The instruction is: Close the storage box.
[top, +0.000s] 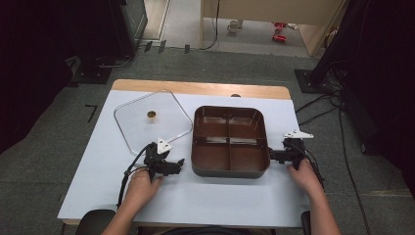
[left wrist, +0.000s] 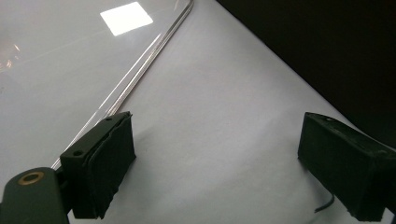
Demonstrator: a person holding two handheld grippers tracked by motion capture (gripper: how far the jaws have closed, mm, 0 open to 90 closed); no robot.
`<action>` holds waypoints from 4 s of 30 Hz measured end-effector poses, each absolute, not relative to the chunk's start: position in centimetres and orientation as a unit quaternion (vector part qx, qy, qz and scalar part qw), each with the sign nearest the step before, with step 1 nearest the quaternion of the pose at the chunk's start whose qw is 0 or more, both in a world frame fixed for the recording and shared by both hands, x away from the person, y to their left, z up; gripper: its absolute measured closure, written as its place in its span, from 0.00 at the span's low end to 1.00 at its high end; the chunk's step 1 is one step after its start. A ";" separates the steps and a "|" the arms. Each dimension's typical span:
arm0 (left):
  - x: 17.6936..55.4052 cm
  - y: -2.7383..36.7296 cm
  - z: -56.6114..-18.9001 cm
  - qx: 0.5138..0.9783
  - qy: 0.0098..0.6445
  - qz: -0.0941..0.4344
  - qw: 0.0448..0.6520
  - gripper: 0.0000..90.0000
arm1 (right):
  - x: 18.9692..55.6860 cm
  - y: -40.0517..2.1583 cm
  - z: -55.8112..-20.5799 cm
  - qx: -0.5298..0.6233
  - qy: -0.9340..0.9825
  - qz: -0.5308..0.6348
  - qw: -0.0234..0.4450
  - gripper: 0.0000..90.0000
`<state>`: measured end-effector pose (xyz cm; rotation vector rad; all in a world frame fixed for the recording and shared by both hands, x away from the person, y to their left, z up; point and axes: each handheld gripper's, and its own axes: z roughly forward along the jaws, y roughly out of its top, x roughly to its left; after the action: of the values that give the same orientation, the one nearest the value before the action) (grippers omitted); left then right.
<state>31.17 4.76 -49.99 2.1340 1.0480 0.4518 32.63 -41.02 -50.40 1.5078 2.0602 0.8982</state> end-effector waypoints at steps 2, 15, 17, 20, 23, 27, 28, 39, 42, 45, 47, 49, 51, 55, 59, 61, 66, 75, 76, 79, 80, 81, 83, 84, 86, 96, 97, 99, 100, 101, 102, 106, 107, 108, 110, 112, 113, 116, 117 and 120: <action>31.2 4.8 -50.0 0.825 0.405 0.175 0.353 0.12 | 32.6 -41.0 -50.4 0.544 0.743 0.324 0.216 0.10; 31.2 4.7 -50.0 0.825 0.405 0.175 0.352 0.12 | 32.6 -41.0 -50.4 0.544 0.743 0.324 0.216 0.10; 31.2 4.7 -50.0 0.825 0.405 0.175 0.352 0.12 | 32.6 -41.0 -50.4 0.544 0.743 0.324 0.216 0.10; 31.2 4.7 -50.0 0.825 0.405 0.175 0.353 0.12 | 32.6 -41.0 -50.4 0.544 0.743 0.324 0.216 0.10; 31.2 4.7 -50.0 0.825 0.405 0.175 0.353 0.12 | 32.6 -41.0 -50.4 0.544 0.743 0.324 0.216 0.10; 31.2 4.7 -50.0 0.825 0.406 0.175 0.353 0.12 | 32.6 -41.0 -50.4 0.544 0.743 0.324 0.216 0.10; 31.2 4.7 -50.0 0.825 0.406 0.175 0.352 0.12 | 32.6 -41.0 -50.4 0.544 0.743 0.324 0.216 0.10; 31.2 4.7 -50.0 0.825 0.408 0.175 0.351 0.12 | 32.6 -41.0 -50.4 0.544 0.743 0.324 0.216 0.10; 31.1 4.6 -49.9 0.823 0.412 0.176 0.348 0.12 | 32.6 -41.0 -50.4 0.544 0.743 0.324 0.216 0.10; 31.1 4.5 -49.8 0.824 0.415 0.176 0.344 0.12 | 32.6 -41.0 -50.4 0.544 0.743 0.324 0.216 0.10; 31.2 4.4 -49.7 0.826 0.418 0.174 0.337 0.12 | 32.6 -41.0 -50.4 0.544 0.743 0.324 0.216 0.10; 31.5 4.3 -49.5 0.832 0.418 0.167 0.325 0.12 | 32.6 -41.0 -50.4 0.544 0.743 0.324 0.216 0.10; 31.5 4.2 -49.4 0.833 0.419 0.165 0.323 0.12 | 32.6 -41.0 -50.4 0.544 0.743 0.324 0.216 0.10; 31.7 4.3 -49.1 0.840 0.413 0.156 0.315 0.13 | 32.6 -41.0 -50.4 0.544 0.743 0.324 0.216 0.10; 31.8 4.0 -48.7 0.851 0.406 0.152 0.297 0.17 | 32.6 -41.0 -50.4 0.544 0.743 0.324 0.216 0.10; 31.9 3.9 -48.6 0.853 0.404 0.146 0.296 0.19 | 32.6 -41.0 -50.4 0.544 0.743 0.324 0.216 0.10; 31.9 4.1 -48.3 0.854 0.404 0.131 0.301 0.27 | 32.6 -41.0 -50.4 0.544 0.743 0.324 0.216 0.10; 32.0 4.8 -47.1 0.851 0.403 0.125 0.314 0.27 | 32.6 -41.0 -50.4 0.544 0.743 0.324 0.216 0.10; 32.0 4.9 -47.0 0.850 0.403 0.125 0.315 0.27 | 32.6 -41.0 -50.4 0.544 0.743 0.324 0.216 0.10; 32.0 5.2 -46.6 0.849 0.403 0.125 0.318 0.27 | 32.6 -41.0 -50.4 0.544 0.743 0.324 0.216 0.10; 32.0 5.3 -46.5 0.848 0.403 0.125 0.320 0.27 | 32.6 -41.0 -50.4 0.544 0.743 0.324 0.216 0.10; 32.0 5.4 -46.4 0.847 0.404 0.124 0.322 0.27 | 32.6 -41.0 -50.4 0.544 0.743 0.324 0.216 0.10; 32.1 5.5 -46.2 0.845 0.405 0.129 0.325 0.27 | 32.6 -41.0 -50.4 0.544 0.743 0.324 0.216 0.10; 32.2 5.7 -46.2 0.843 0.407 0.131 0.326 0.27 | 32.6 -41.0 -50.4 0.544 0.743 0.324 0.216 0.10; 32.4 5.9 -46.0 0.841 0.410 0.131 0.326 0.27 | 32.6 -41.0 -50.4 0.544 0.743 0.324 0.216 0.10; 33.4 6.7 -45.4 0.838 0.414 0.133 0.329 0.28 | 32.6 -41.0 -50.4 0.544 0.743 0.324 0.216 0.10; 33.7 6.8 -45.4 0.837 0.416 0.132 0.330 0.28 | 32.6 -41.0 -50.4 0.544 0.744 0.324 0.216 0.10; 33.9 6.9 -45.3 0.837 0.416 0.133 0.330 0.28 | 32.6 -41.0 -50.4 0.544 0.743 0.324 0.216 0.10; 34.0 6.9 -45.2 0.836 0.416 0.134 0.331 0.28 | 32.6 -41.0 -50.4 0.544 0.744 0.324 0.216 0.10; 34.2 7.0 -45.2 0.836 0.417 0.136 0.330 0.28 | 32.6 -41.0 -50.4 0.544 0.743 0.324 0.216 0.10; 34.2 7.0 -45.2 0.836 0.417 0.136 0.330 0.28 | 32.6 -41.0 -50.4 0.544 0.743 0.324 0.216 0.10; 35.1 7.2 -45.1 0.833 0.423 0.137 0.330 0.28 | 32.6 -41.0 -50.4 0.544 0.743 0.324 0.216 0.10; 35.3 7.3 -45.0 0.833 0.424 0.136 0.330 0.28 | 32.6 -41.0 -50.4 0.544 0.743 0.324 0.216 0.10; 35.4 7.4 -45.0 0.832 0.424 0.137 0.330 0.28 | 32.6 -41.0 -50.4 0.544 0.743 0.324 0.216 0.10; 35.8 7.5 -44.9 0.833 0.424 0.137 0.328 0.28 | 32.6 -41.0 -50.4 0.544 0.743 0.324 0.216 0.10; 36.0 7.6 -44.8 0.832 0.424 0.136 0.330 0.28 | 32.6 -41.0 -50.4 0.544 0.743 0.324 0.216 0.10; 36.2 7.7 -44.8 0.832 0.425 0.135 0.330 0.28 | 32.6 -41.0 -50.4 0.544 0.743 0.324 0.216 0.10; 36.6 7.9 -44.8 0.830 0.428 0.129 0.334 0.28 | 32.6 -41.0 -50.4 0.544 0.743 0.324 0.216 0.10; 36.8 7.9 -44.8 0.831 0.428 0.130 0.332 0.28 | 32.6 -41.0 -50.4 0.544 0.744 0.324 0.216 0.10; 37.2 8.1 -44.6 0.828 0.431 0.129 0.335 0.28 | 32.6 -41.0 -50.4 0.544 0.743 0.324 0.216 0.10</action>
<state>37.18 8.08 -44.58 2.1602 1.1234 0.3359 32.63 -41.02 -50.40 1.5074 2.0609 0.8980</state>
